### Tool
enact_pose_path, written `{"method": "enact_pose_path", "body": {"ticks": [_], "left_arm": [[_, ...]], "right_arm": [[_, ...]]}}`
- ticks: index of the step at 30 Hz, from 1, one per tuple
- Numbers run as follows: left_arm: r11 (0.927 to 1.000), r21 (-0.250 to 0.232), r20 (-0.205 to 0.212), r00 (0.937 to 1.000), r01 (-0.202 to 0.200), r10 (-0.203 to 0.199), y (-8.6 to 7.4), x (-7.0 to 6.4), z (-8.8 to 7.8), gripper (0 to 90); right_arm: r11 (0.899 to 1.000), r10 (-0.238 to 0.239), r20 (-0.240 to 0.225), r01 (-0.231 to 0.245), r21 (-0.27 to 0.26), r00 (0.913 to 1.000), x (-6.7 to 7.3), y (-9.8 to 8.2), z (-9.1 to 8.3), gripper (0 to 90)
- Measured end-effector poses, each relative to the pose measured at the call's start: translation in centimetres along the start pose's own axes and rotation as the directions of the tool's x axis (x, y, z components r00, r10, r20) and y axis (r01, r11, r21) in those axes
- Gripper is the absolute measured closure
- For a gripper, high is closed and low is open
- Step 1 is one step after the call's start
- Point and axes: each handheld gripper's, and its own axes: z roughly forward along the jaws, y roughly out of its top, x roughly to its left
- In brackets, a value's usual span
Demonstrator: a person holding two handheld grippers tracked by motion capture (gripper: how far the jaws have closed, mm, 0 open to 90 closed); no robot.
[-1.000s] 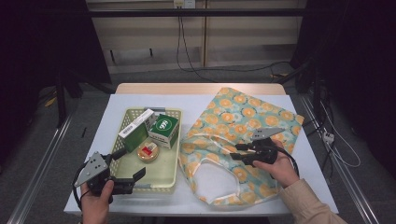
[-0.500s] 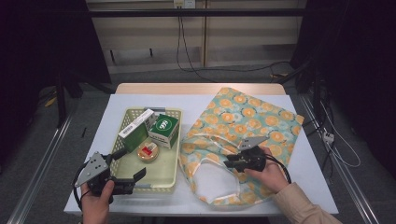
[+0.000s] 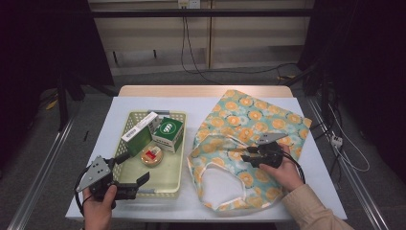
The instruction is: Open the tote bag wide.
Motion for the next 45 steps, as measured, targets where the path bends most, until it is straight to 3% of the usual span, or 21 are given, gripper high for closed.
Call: {"method": "enact_pose_path", "body": {"ticks": [6,11,18,23,28,31,34,36,38,41,45], "left_arm": [[1.0000,-0.004,-0.002,1.0000,0.007,-0.007,0.0,0.1,-0.1,3.2],[1.0000,-0.003,-0.001,1.0000,0.006,-0.006,0.0,0.1,0.0,3.2],[0.9999,-0.007,0.002,0.9999,0.011,-0.011,-0.1,0.1,0.0,3.1],[0.9999,-0.005,0.010,0.9999,0.013,-0.013,-0.1,0.1,0.0,3.2],[0.9998,-0.007,0.013,0.9998,0.016,-0.016,-0.1,0.1,0.1,3.1],[0.9998,-0.008,0.011,0.9998,0.016,-0.016,-0.1,0.1,0.1,3.1],[0.9999,-0.008,0.014,0.9998,0.014,-0.013,-0.1,0.1,0.1,3.1],[0.9999,-0.009,0.013,0.9998,0.012,-0.012,0.0,0.1,0.1,3.1],[0.9998,-0.010,0.011,0.9998,0.017,-0.017,0.0,0.2,0.1,3.1],[0.9999,-0.008,0.012,0.9998,0.013,-0.013,0.0,0.2,0.1,3.1],[0.9998,-0.008,0.016,0.9997,0.018,-0.018,0.0,0.1,0.1,3.1]], "right_arm": [[1.000,-0.020,0.022,0.020,0.016,0.9995,0.0,-0.1,0.5,57.9],[1.000,-0.014,0.038,0.013,0.014,0.9992,-0.3,-0.1,0.5,75.1],[1.000,0.004,0.031,-0.005,0.011,0.9995,-0.9,0.0,0.6,89.0],[1.000,0.019,0.025,-0.019,0.011,0.9995,-0.9,0.0,0.5,90.0],[0.999,0.050,-0.050,-0.049,0.016,0.9975,-0.5,0.1,0.3,90.0],[0.999,0.028,-0.078,-0.026,0.029,0.9965,0.3,0.3,0.1,90.0],[0.999,0.028,-0.127,-0.025,0.022,0.9915,1.1,0.6,-0.1,90.0],[0.999,0.046,-0.176,-0.044,0.019,0.9832,1.6,0.7,-0.4,90.0],[1.000,0.031,-0.215,-0.031,0.003,0.9761,2.2,0.9,-0.7,90.0],[0.999,0.017,-0.200,-0.022,-0.026,0.9796,2.4,1.2,-1.2,90.0],[0.998,0.023,-0.137,-0.029,-0.048,0.9904,1.2,1.3,-1.6,90.0]]}}
